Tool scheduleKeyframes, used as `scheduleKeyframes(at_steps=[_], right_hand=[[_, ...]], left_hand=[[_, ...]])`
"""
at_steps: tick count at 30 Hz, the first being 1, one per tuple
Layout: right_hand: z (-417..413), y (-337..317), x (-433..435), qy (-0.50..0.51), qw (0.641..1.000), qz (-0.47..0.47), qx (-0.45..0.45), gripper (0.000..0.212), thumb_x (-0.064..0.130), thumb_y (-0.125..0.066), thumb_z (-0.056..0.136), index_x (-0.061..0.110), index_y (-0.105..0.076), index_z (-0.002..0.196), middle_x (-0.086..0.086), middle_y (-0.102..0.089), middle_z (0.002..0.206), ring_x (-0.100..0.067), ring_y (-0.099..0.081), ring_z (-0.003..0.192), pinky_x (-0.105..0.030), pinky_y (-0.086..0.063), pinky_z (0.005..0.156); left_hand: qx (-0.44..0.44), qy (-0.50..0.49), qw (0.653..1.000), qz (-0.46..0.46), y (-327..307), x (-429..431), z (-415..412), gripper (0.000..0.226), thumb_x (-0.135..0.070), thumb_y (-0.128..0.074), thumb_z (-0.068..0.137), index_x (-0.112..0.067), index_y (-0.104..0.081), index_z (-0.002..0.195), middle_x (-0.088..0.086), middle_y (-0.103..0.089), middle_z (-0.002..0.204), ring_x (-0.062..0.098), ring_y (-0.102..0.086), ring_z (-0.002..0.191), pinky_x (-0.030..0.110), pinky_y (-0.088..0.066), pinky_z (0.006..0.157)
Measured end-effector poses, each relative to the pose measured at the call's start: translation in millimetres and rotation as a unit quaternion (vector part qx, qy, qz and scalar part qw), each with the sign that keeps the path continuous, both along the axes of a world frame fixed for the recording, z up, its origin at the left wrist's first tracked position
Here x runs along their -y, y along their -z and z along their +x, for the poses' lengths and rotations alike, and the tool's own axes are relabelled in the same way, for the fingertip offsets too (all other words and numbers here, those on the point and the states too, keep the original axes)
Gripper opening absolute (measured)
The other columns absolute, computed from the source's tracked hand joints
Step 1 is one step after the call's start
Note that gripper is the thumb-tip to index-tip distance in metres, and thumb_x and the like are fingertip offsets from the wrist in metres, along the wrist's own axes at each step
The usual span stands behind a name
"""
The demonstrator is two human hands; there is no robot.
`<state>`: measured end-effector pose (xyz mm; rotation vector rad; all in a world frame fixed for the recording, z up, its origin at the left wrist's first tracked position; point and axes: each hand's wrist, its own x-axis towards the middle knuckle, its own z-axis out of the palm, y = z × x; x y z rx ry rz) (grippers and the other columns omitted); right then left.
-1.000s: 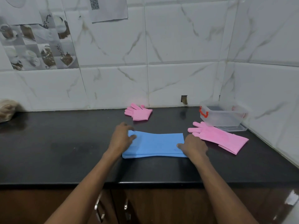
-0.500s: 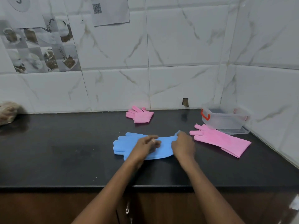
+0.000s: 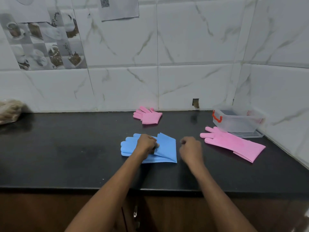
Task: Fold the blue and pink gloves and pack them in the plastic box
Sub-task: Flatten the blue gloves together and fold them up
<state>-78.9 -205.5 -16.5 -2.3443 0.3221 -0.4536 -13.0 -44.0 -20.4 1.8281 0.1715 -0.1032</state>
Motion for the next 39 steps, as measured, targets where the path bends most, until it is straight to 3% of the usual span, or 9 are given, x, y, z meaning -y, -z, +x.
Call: scheduleKeyframes(at_steps=[5, 8, 11, 15, 18, 22, 28, 34, 39], right_hand=[[19, 2, 8, -0.012, 0.991, 0.113, -0.073, 0.021, 0.014, -0.065, 0.08, -0.006, -0.065, 0.085, -0.024, -0.072, 0.085, -0.039, -0.071, 0.081, -0.049, -0.059, 0.076], [20, 2, -8, -0.003, 0.99, 0.097, -0.105, 0.031, 0.033, -0.072, 0.074, 0.011, -0.05, 0.074, -0.015, -0.068, 0.094, -0.036, -0.069, 0.089, -0.042, -0.058, 0.077], [25, -4, -21, -0.012, 0.984, 0.117, -0.134, 0.032, 0.029, -0.077, 0.072, 0.014, -0.049, 0.076, -0.011, -0.065, 0.101, -0.033, -0.065, 0.095, -0.037, -0.055, 0.077], [30, -4, -28, -0.053, 0.968, 0.203, -0.137, 0.02, 0.011, -0.068, 0.074, 0.003, -0.058, 0.089, -0.018, -0.067, 0.103, -0.034, -0.067, 0.094, -0.046, -0.058, 0.085], [28, -5, -30, -0.06, 0.975, 0.183, -0.114, 0.012, 0.009, -0.06, 0.078, 0.009, -0.048, 0.077, -0.017, -0.064, 0.103, -0.032, -0.065, 0.09, -0.041, -0.057, 0.074], [31, -26, -22, -0.044, 0.993, -0.016, -0.11, 0.02, 0.013, -0.058, 0.082, 0.008, -0.053, 0.101, -0.014, -0.062, 0.112, -0.031, -0.06, 0.096, -0.031, -0.042, 0.068], [24, -56, -37, -0.056, 0.972, -0.22, -0.052, 0.027, 0.02, -0.056, 0.088, 0.011, -0.056, 0.113, -0.013, -0.063, 0.119, -0.034, -0.061, 0.11, -0.033, -0.041, 0.075], [6, -29, -67, -0.154, 0.973, -0.172, -0.008, 0.046, 0.044, -0.058, 0.08, 0.024, -0.055, 0.122, -0.003, -0.067, 0.111, -0.028, -0.063, 0.106, -0.033, -0.046, 0.075], [0, 6, -61, -0.256, 0.957, -0.129, -0.036, 0.091, 0.076, -0.046, 0.081, 0.017, -0.031, 0.149, -0.007, -0.031, 0.156, -0.028, -0.03, 0.143, -0.043, -0.031, 0.112]], left_hand=[[0.183, 0.014, 0.895, 0.406, 1, 23, -15, 0.033, 0.001, -0.047, 0.085, -0.009, -0.059, 0.114, 0.012, -0.05, 0.117, 0.033, -0.051, 0.108, 0.035, -0.04, 0.073], [0.17, 0.058, 0.872, 0.455, 7, 30, -22, 0.032, 0.001, -0.046, 0.087, -0.015, -0.067, 0.105, 0.007, -0.06, 0.114, 0.027, -0.054, 0.108, 0.037, -0.049, 0.084], [0.178, 0.056, 0.881, 0.435, 16, 21, -28, 0.024, -0.002, -0.046, 0.087, -0.02, -0.056, 0.075, 0.003, -0.059, 0.09, 0.021, -0.054, 0.09, 0.04, -0.053, 0.082], [0.21, 0.086, 0.883, 0.41, 27, 13, -41, 0.02, -0.008, -0.044, 0.089, -0.008, -0.055, 0.073, 0.011, -0.061, 0.079, 0.026, -0.056, 0.081, 0.035, -0.042, 0.064], [0.206, 0.109, 0.897, 0.376, 23, 9, -40, 0.02, -0.009, -0.044, 0.092, -0.01, -0.064, 0.09, 0.008, -0.066, 0.095, 0.026, -0.058, 0.092, 0.038, -0.05, 0.081], [0.037, 0.126, 0.991, 0.04, -8, -3, -24, 0.018, -0.016, -0.047, 0.099, -0.01, -0.063, 0.095, 0.009, -0.067, 0.095, 0.017, -0.064, 0.082, 0.026, -0.053, 0.076], [-0.13, 0.146, 0.977, -0.083, -52, 8, 5, 0.079, -0.072, -0.037, 0.09, 0.003, -0.059, 0.097, 0.019, -0.065, 0.078, 0.03, -0.066, 0.062, 0.031, -0.058, 0.054], [-0.117, 0.074, 0.989, 0.052, -51, -7, 18, 0.022, -0.012, -0.058, 0.093, -0.008, -0.054, 0.071, 0.006, -0.063, 0.053, 0.016, -0.06, 0.051, 0.025, -0.049, 0.046], [-0.059, -0.001, 0.998, 0.033, -39, -48, 21, 0.017, -0.01, -0.07, 0.086, 0.004, -0.062, 0.091, 0.017, -0.067, 0.086, 0.025, -0.066, 0.075, 0.033, -0.053, 0.058]])
